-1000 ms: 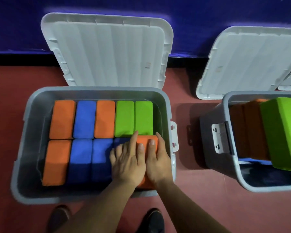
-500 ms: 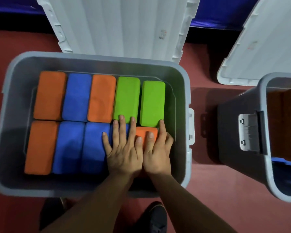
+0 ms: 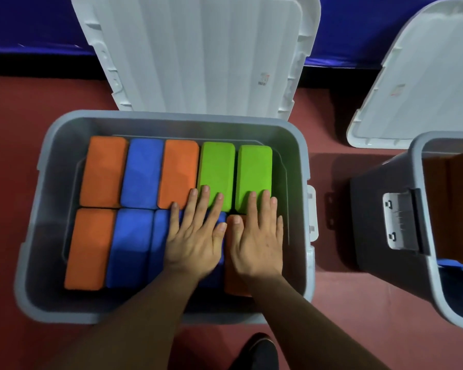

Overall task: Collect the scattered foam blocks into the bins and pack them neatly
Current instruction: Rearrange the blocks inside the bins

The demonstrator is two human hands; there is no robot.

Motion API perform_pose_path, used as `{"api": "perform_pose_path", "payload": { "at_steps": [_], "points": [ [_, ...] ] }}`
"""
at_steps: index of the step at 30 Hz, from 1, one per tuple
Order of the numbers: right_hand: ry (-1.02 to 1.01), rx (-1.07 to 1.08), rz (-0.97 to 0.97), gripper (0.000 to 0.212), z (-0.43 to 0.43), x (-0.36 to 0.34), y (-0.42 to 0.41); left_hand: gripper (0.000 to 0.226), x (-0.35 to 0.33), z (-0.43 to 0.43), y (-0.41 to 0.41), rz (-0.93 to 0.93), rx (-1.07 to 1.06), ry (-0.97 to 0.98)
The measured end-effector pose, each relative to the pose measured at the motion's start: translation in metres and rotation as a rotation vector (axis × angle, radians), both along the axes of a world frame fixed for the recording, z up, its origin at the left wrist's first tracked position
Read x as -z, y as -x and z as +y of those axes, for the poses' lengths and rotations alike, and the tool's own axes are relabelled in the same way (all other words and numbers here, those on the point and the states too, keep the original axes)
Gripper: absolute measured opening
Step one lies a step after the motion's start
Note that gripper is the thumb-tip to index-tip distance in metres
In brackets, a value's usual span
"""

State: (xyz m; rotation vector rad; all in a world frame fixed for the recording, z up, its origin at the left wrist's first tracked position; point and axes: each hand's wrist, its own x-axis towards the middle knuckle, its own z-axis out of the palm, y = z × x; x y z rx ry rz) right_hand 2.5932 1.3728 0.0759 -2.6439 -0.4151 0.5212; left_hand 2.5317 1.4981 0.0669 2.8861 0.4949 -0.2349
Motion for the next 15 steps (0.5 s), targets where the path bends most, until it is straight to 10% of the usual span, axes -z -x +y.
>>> {"api": "perform_pose_path", "payload": {
  "at_steps": [15],
  "points": [
    [-0.117,0.071,-0.154,0.071,-0.014,0.030,0.005,0.069,0.013,-0.011,0.000,-0.034,0.044,-0.021]
  ]
}}
